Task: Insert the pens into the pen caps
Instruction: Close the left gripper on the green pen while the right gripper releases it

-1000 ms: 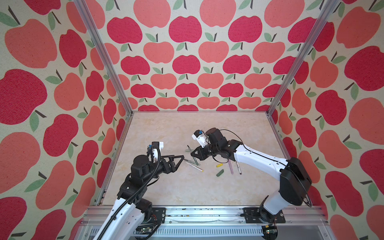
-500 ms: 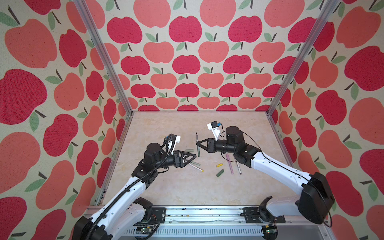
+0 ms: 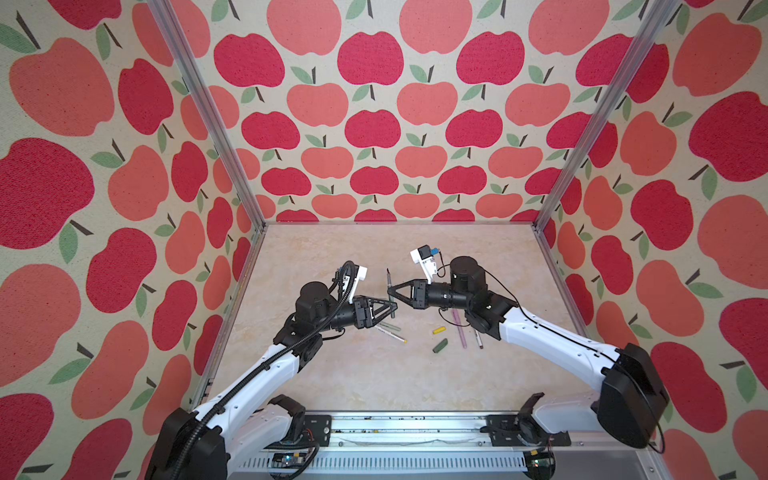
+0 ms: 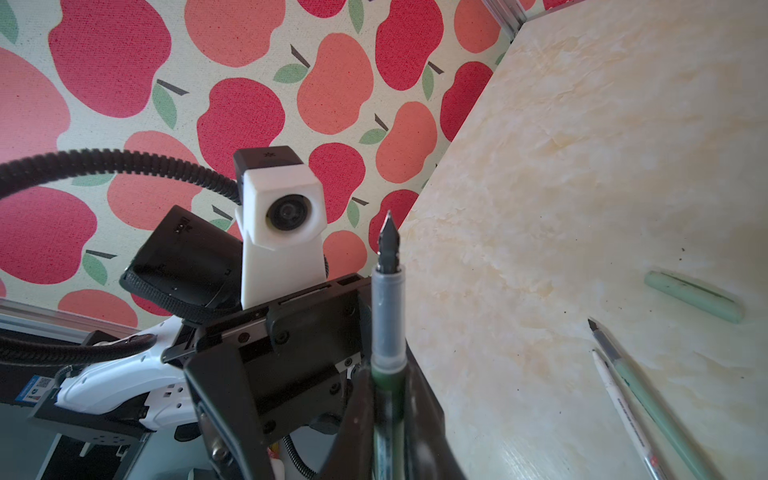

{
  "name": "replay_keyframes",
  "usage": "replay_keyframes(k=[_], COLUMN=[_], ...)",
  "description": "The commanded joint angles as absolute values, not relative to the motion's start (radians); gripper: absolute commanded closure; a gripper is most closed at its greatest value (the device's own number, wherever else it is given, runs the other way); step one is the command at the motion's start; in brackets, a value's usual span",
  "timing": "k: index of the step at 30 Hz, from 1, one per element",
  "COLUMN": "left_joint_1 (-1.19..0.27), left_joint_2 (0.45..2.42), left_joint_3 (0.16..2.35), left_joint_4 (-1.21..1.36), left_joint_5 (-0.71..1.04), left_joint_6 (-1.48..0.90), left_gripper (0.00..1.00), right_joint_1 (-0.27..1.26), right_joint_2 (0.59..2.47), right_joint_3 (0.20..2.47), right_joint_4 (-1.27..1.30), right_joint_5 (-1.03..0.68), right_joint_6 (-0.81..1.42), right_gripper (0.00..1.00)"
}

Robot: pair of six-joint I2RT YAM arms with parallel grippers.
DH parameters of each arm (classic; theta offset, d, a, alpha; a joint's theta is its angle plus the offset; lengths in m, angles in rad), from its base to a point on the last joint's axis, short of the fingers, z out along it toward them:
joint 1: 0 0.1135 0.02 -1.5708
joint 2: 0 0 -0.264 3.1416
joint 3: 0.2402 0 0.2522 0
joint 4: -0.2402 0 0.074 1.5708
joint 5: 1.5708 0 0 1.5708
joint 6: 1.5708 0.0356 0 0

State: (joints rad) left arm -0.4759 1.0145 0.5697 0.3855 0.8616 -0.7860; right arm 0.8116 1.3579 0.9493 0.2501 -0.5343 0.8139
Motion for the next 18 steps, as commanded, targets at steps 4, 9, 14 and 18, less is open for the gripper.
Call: replay_keyframes(k=[4, 9, 14, 18], left_joint_1=[-0.485, -0.489, -0.489, -0.489], left_joint_2=[1.034, 1.042, 1.038, 1.041], left_joint_3=[0.584, 0.578, 0.574, 0.570], left_joint_4=[0.457, 0.469, 0.466, 0.465], left_joint_5=[0.857, 0.851, 0.841, 0.836], left_joint_6=[-0.805, -0.811, -0.811, -0.811], left_gripper=[0.43, 0.54, 0.67, 0.71], right_joint_1=[0.819, 0.821, 0.825, 0.828], right_joint_2=[1.345, 1.350, 1.353, 1.354], right_joint_3=[0.930, 0.929, 0.928, 0.929], right_joint_4=[0.311, 0.324, 0.325, 0.328], right_joint_5=[-0.551, -0.557, -0.557, -0.557], right_joint_6=[0.831, 0.838, 0.838, 0.838], right_gripper=[1.00, 1.00, 1.00, 1.00])
